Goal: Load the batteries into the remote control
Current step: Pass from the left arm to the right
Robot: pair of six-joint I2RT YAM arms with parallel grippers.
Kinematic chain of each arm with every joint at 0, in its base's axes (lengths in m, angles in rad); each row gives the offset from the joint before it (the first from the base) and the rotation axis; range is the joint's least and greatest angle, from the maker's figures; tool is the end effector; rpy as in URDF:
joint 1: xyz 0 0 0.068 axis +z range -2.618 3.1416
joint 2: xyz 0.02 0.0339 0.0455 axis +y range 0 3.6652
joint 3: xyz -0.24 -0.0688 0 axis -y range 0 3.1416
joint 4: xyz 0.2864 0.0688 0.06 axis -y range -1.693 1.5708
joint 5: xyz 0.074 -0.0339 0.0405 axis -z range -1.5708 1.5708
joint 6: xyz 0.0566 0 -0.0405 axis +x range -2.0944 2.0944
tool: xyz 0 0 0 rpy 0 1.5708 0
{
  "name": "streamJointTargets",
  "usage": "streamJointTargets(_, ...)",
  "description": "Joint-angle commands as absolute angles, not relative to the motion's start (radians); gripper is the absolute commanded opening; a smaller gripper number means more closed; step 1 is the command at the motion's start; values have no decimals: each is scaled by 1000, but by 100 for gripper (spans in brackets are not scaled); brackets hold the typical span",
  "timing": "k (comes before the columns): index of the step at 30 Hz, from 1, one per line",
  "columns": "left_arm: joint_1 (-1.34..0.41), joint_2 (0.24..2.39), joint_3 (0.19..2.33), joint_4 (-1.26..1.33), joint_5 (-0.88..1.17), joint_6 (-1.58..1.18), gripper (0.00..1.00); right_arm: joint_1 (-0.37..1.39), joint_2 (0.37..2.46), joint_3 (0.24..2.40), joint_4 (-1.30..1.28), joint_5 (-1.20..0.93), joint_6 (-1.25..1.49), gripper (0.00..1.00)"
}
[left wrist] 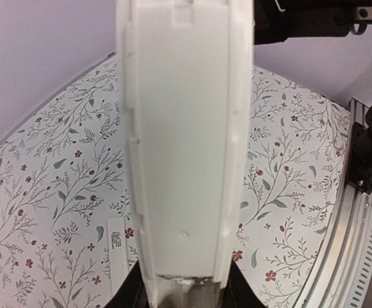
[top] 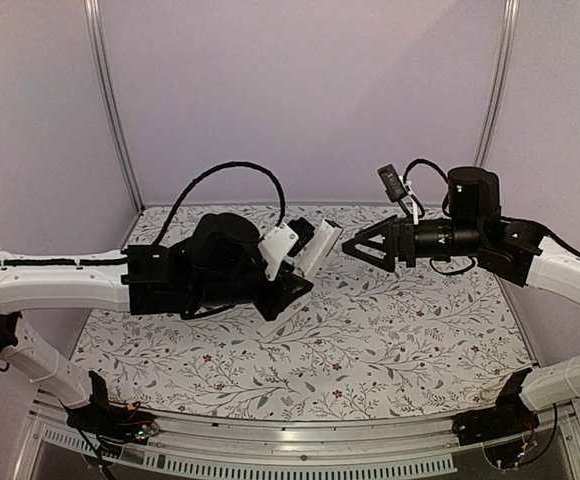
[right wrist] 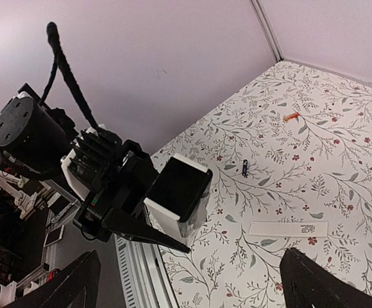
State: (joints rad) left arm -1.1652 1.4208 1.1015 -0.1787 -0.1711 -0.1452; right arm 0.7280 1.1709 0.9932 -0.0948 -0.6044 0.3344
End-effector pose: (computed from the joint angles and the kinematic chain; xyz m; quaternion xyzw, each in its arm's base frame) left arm 0.1623 -0.3535 0.2559 0.3800 0.7687 -0.2520 0.4485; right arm 0.2288 0.2470 0.3105 -0.3251 0.7106 0.4968 0.3775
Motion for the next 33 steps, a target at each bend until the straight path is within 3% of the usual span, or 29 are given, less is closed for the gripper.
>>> streamJointTargets(1, -1202, 1474, 1156, -245, -352, -114, 7, 723, 1218, 1073, -206, -559, 386, 99)
streamJointTargets(4, -1213, 1499, 1175, -260, -384, -112, 6, 724, 1267, 1106, -208, -566, 455, 97)
streamJointTargets(11, -1224, 1524, 1198, -264, -428, -113, 5, 732, 1306, 1111, -199, -505, 589, 77)
streamJointTargets(18, -1231, 1558, 1223, -273, -447, -118, 5, 753, 1339, 1097, -143, -478, 634, 67)
streamJointTargets(22, -1235, 1566, 1231, -275, -443, -119, 5, 755, 1353, 1089, -121, -457, 642, 51)
streamJointTargets(25, -1235, 1567, 1232, -273, -436, -120, 5, 755, 1362, 1089, -101, -466, 646, 45)
streamJointTargets(33, -1235, 1574, 1240, -278, -444, -121, 5, 756, 1395, 1094, -77, -482, 667, 43)
